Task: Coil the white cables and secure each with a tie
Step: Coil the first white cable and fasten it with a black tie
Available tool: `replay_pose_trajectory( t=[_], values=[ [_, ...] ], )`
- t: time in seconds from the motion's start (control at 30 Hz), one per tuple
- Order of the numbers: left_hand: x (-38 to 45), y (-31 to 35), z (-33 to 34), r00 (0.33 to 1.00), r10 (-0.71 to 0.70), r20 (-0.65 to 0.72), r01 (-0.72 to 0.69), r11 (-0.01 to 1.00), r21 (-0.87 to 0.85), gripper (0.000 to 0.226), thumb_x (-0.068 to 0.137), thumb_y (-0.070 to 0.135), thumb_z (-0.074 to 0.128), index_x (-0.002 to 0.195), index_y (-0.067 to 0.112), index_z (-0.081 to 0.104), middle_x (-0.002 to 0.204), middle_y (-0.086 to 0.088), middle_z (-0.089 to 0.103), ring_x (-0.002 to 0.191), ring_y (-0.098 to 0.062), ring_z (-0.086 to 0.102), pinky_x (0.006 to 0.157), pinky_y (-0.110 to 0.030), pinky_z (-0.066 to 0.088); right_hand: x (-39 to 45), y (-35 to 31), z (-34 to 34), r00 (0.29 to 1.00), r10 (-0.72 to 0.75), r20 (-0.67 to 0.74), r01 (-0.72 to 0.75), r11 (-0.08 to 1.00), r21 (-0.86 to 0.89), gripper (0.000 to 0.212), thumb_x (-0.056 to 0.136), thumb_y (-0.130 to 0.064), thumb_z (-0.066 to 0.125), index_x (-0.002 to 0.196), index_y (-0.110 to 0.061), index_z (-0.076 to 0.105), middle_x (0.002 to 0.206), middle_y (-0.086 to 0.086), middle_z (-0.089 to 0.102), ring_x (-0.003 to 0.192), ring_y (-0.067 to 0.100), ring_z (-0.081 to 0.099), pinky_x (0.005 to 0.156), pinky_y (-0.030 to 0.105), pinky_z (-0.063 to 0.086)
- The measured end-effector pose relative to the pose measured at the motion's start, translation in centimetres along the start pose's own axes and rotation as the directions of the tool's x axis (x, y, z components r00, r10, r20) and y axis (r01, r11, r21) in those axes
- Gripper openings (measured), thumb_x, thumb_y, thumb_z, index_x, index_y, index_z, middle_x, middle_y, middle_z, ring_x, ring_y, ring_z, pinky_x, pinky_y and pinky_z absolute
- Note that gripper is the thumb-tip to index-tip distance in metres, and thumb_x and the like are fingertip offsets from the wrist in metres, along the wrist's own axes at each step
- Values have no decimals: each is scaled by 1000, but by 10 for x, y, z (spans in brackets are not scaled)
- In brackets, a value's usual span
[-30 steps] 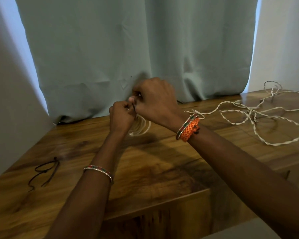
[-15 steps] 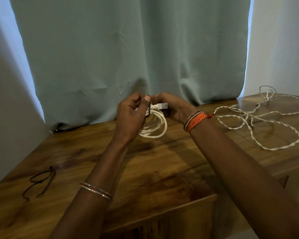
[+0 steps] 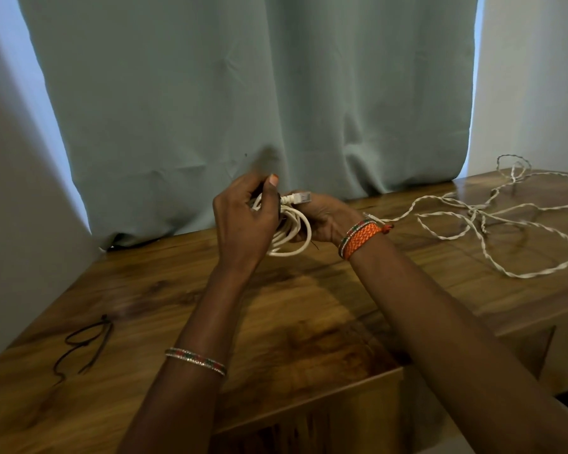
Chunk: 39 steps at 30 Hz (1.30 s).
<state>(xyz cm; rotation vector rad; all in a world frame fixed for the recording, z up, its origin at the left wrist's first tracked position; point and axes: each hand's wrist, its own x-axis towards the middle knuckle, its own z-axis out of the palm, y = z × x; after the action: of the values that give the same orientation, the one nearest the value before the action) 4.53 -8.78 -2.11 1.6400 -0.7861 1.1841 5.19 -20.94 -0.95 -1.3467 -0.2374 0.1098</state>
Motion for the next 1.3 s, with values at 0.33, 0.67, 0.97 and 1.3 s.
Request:
replay_pose_trajectory(
  t=[0.33,0.67,0.97,1.3],
  values=[
    [0,-5,2,988,-124,87,130,990,-61,32,91,20,54,61,9,55,51,10,48,49,-4,45,52,-14,33,-2,4,-5,994,-84,-64,68,975,-211,15,88,-7,60,81,5,66,70,14,68,62,22,65,69,33,57],
    [0,-13,1,965,-225,133,230,973,-19,46,92,16,54,50,28,42,42,11,40,41,0,41,45,-11,26,-46,4,0,888,-456,-57,372,785,-496,13,86,-24,66,92,-14,68,91,1,71,85,13,67,72,29,54],
    [-2,-15,2,955,-292,52,291,956,37,37,93,22,51,56,15,49,51,-6,57,53,-26,59,53,-41,47,-45,11,9,691,-687,-228,275,540,-795,3,84,-13,67,82,-12,70,70,-13,64,67,1,62,61,17,51],
    [-6,-20,6,851,-483,206,516,844,-149,36,98,22,45,64,10,46,48,-8,50,30,-14,47,37,-19,35,-59,17,21,598,-777,-197,240,408,-881,18,78,-7,65,90,-20,61,100,-4,59,98,9,54,75,26,48]
  ],
)
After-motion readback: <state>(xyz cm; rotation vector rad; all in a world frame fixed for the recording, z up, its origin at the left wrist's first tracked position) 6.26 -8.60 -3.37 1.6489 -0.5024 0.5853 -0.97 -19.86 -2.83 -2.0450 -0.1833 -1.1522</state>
